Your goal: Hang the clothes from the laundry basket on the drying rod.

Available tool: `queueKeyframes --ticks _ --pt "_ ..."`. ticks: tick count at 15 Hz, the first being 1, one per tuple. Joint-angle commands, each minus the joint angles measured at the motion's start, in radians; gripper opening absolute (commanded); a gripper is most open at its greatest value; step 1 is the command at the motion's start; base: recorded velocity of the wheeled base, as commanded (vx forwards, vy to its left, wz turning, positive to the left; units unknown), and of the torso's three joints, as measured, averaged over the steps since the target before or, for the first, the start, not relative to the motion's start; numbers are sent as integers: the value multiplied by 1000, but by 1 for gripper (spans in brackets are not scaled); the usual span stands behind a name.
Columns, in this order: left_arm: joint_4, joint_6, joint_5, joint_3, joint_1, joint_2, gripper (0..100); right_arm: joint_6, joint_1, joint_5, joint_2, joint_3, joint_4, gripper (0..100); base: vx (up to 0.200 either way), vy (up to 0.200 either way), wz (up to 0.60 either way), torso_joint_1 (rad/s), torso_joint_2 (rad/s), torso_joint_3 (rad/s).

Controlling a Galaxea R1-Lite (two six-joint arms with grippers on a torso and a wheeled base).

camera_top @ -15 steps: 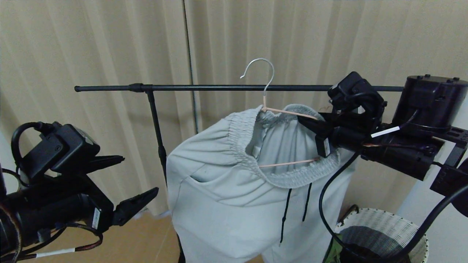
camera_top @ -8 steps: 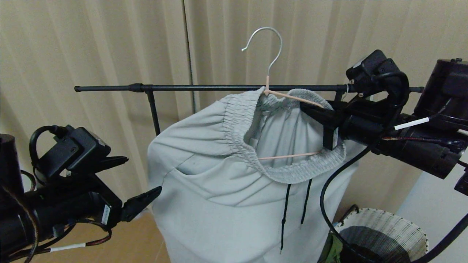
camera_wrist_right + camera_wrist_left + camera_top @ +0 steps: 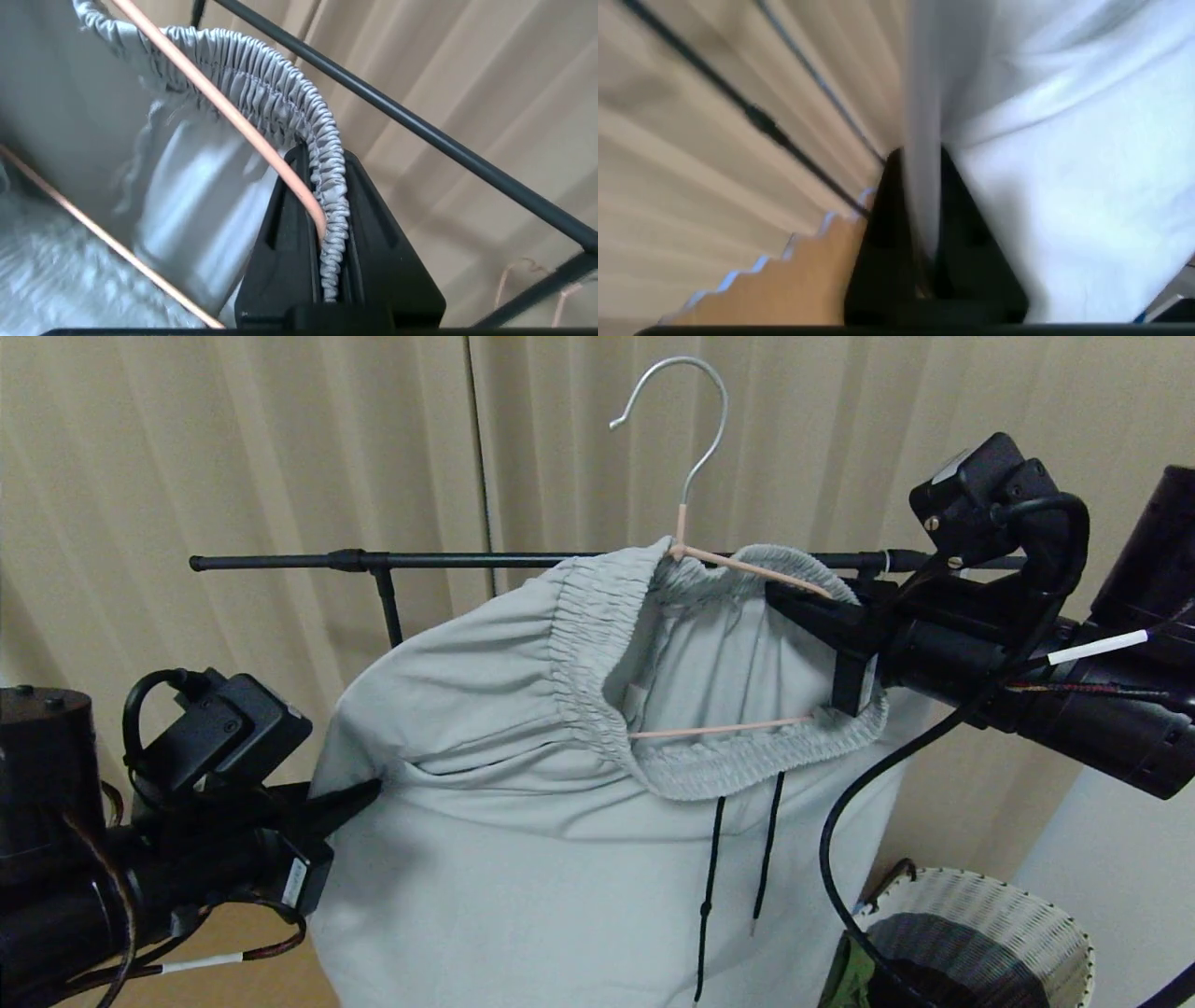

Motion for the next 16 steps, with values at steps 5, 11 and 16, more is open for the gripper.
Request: queueKeyframes --ticks 5,11,16 --pt "-1 4 40 59 121 -95 0 -2 -124 1 6 5 2 0 0 0 0 0 0 0" --pt "-1 -5 37 56 162 -99 0 -2 -127 1 6 16 3 0 0 0 0 0 0 0" --pt "-1 -7 34 62 153 -124 100 -2 -121 1 6 18 5 0 0 0 0 0 0 0"
